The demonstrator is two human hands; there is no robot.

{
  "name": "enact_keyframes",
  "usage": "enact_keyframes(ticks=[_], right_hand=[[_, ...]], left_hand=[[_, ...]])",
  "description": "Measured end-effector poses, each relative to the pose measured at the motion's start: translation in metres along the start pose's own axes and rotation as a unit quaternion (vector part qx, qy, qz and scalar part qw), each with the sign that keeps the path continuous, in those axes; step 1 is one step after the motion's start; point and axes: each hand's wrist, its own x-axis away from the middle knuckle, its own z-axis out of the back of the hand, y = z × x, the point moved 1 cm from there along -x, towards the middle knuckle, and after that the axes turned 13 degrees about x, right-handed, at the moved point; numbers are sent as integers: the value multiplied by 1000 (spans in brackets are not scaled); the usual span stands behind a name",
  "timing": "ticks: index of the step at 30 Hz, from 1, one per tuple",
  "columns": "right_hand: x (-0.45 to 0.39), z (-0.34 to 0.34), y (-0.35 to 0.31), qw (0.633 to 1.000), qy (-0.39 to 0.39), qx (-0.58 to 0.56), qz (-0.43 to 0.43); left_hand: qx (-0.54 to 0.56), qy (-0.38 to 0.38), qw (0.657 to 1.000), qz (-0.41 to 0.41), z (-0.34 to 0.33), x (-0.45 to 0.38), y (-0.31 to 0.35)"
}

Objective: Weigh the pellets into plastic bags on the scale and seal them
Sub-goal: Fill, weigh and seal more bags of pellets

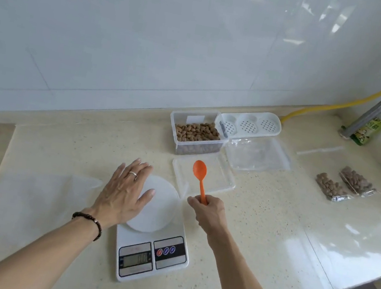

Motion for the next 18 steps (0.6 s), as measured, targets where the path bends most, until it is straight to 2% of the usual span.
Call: enact_keyframes(ticks=[3,7,10,12,14,18], right_hand=[[-5,-5,-12,1000,-8,-15,-10],[-5,7,-33,999,-17,-7,26],[0,22,-53,998,-12,2,57],[3,34,-68,996,0,28,79],[6,44,-82,993,-4,60,102],[16,61,-109,986,-62,74,138]], left_hand=[[28,-27,999,4,3,-19,-8],[54,-93,994,10,8,-44,-9],[141,-96,985,18,26,-62,2],[238,-89,966,38,43,-72,8],[312,-118,941,54,59,-78,13],[381,-142,912,47,86,-88,15]])
